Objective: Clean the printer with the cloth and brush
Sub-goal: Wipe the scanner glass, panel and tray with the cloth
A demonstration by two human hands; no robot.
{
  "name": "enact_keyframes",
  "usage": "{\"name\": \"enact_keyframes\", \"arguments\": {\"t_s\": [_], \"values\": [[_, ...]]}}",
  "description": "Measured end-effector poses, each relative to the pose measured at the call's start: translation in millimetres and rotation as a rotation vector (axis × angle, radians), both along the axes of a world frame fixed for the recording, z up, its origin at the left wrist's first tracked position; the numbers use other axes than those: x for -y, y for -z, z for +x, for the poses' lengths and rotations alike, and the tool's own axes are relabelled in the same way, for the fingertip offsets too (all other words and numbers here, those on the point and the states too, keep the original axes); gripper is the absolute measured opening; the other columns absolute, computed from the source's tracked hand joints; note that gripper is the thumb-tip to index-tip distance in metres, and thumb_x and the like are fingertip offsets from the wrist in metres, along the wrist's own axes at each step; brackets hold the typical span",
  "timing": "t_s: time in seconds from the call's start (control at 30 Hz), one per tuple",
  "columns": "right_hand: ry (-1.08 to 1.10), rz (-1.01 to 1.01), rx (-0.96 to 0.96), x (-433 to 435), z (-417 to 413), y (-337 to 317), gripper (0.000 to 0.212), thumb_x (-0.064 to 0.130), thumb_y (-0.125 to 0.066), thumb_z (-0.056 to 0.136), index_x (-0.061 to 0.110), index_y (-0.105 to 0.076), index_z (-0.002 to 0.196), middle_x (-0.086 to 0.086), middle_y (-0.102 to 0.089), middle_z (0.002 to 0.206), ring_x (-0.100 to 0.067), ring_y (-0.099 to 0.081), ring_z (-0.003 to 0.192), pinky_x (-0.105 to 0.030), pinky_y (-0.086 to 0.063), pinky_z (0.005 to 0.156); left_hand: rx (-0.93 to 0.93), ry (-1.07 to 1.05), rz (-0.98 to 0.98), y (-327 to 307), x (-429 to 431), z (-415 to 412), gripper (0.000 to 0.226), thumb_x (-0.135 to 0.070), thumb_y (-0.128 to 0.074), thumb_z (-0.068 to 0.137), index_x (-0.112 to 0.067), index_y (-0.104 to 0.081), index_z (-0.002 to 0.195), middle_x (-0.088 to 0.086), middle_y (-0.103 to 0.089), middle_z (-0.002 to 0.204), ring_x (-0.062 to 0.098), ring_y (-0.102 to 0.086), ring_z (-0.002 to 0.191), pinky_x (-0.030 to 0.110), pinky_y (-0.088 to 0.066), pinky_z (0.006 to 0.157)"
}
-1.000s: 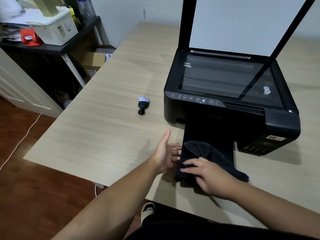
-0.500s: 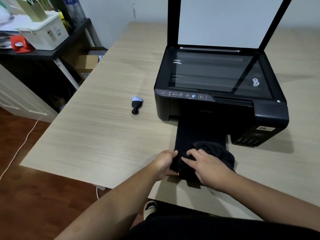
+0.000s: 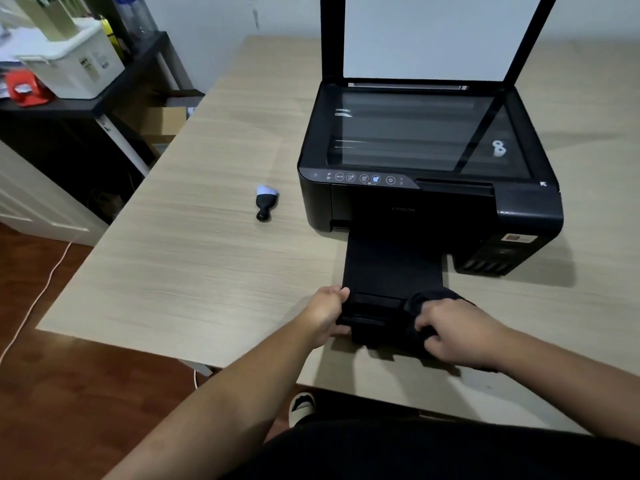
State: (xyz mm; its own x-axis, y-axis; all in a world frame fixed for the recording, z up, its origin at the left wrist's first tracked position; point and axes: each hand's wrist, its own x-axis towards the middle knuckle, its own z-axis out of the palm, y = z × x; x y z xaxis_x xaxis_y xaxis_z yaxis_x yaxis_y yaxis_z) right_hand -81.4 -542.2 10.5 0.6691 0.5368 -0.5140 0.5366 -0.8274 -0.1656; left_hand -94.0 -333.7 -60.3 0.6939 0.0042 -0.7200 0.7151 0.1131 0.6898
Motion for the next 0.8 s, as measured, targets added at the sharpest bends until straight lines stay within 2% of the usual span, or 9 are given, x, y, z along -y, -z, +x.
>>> {"name": "enact_keyframes", "arguments": {"t_s": [0.13,0.27,0.33,0.4,0.5,0.53,0.6,0.7,0.8], "values": [[-0.097,0.329,-0.037,-54.7,-20.0,4.7,0.041,0.014,-0.046,0.086,0.025,-0.058,0.124,0.006,-0.051,0.133,-0.015,-0.049,0.120,-0.025,-0.037,0.099,0.035,-0.024,0.072,-1.3,5.8,-1.5,0.028,-0.019,-0.035,0.102,-0.012,-0.054,0.083,0.014,-0.056,0.085,0.022,-0.054,0.078,0.030,-0.046,0.067],[-0.078,0.426,-0.165,-43.2,-21.8,8.1,0.044,0.008,-0.047,0.086,0.031,-0.062,0.120,0.012,-0.050,0.130,-0.006,-0.049,0.116,-0.015,-0.034,0.096,0.051,-0.012,0.057,-1.9,5.6,-1.7,0.022,-0.019,-0.036,0.101,-0.009,-0.056,0.098,0.016,-0.059,0.095,0.023,-0.056,0.086,0.031,-0.046,0.073],[-0.019,0.329,-0.160,-9.5,-15.8,5.3,0.039,0.013,-0.051,0.082,0.032,-0.067,0.111,0.013,-0.059,0.120,-0.006,-0.056,0.106,-0.016,-0.038,0.092,0.007,0.013,0.031,-3.5,4.8,-2.7,0.027,-0.022,-0.034,0.102,-0.009,-0.057,0.108,0.010,-0.062,0.099,0.025,-0.059,0.093,0.031,-0.049,0.067],[0.067,0.170,-0.120,16.7,-3.1,-4.3,0.022,0.018,-0.053,0.078,0.025,-0.070,0.090,0.006,-0.069,0.094,-0.012,-0.063,0.086,-0.027,-0.048,0.082,-0.009,0.022,0.002,-4.6,2.9,-2.6,0.032,-0.022,-0.033,0.103,-0.007,-0.057,0.117,0.009,-0.062,0.107,0.026,-0.060,0.102,0.034,-0.054,0.068],[0.199,0.126,-0.053,28.7,24.0,-21.7,0.015,0.019,-0.054,0.076,0.010,-0.060,0.064,-0.003,-0.058,0.058,-0.015,-0.055,0.059,-0.033,-0.048,0.065,-0.031,0.025,-0.034,-10.6,-1.7,-0.4,0.027,-0.019,-0.034,0.103,-0.008,-0.057,0.110,0.012,-0.063,0.105,0.027,-0.062,0.095,0.037,-0.057,0.068],[0.236,0.160,0.010,27.5,30.8,-25.3,0.016,0.018,-0.054,0.076,0.010,-0.063,0.066,-0.003,-0.061,0.060,-0.016,-0.058,0.063,-0.033,-0.049,0.067,-0.032,0.036,-0.022,-12.1,-3.2,0.7,0.024,-0.018,-0.035,0.102,-0.009,-0.056,0.105,0.012,-0.062,0.105,0.028,-0.061,0.096,0.039,-0.057,0.070],[0.343,0.296,0.155,18.6,35.5,-17.9,0.018,0.017,-0.056,0.080,0.013,-0.072,0.088,-0.006,-0.071,0.090,-0.022,-0.064,0.089,-0.032,-0.050,0.083,-0.029,0.046,0.002,-16.1,-5.1,2.5,0.018,-0.015,-0.037,0.102,-0.013,-0.052,0.093,0.012,-0.060,0.105,0.030,-0.060,0.097,0.042,-0.056,0.073],[0.387,0.357,0.197,3.0,23.9,19.6,0.035,0.017,-0.052,0.090,0.015,-0.059,0.124,-0.003,-0.054,0.131,-0.025,-0.053,0.117,-0.035,-0.042,0.101,-0.016,0.033,0.040,-16.5,-4.0,3.8,0.017,-0.012,-0.038,0.101,-0.013,-0.049,0.088,0.012,-0.059,0.102,0.028,-0.061,0.089,0.040,-0.055,0.067],[0.342,0.280,0.242,13.7,6.3,40.7,0.036,0.013,-0.048,0.091,0.013,-0.059,0.125,-0.006,-0.050,0.133,-0.028,-0.049,0.120,-0.040,-0.042,0.100,-0.006,0.015,0.052,-18.4,-1.0,3.5,0.014,-0.011,-0.039,0.100,-0.013,-0.046,0.088,0.013,-0.058,0.101,0.026,-0.062,0.083,0.038,-0.055,0.062]]}}
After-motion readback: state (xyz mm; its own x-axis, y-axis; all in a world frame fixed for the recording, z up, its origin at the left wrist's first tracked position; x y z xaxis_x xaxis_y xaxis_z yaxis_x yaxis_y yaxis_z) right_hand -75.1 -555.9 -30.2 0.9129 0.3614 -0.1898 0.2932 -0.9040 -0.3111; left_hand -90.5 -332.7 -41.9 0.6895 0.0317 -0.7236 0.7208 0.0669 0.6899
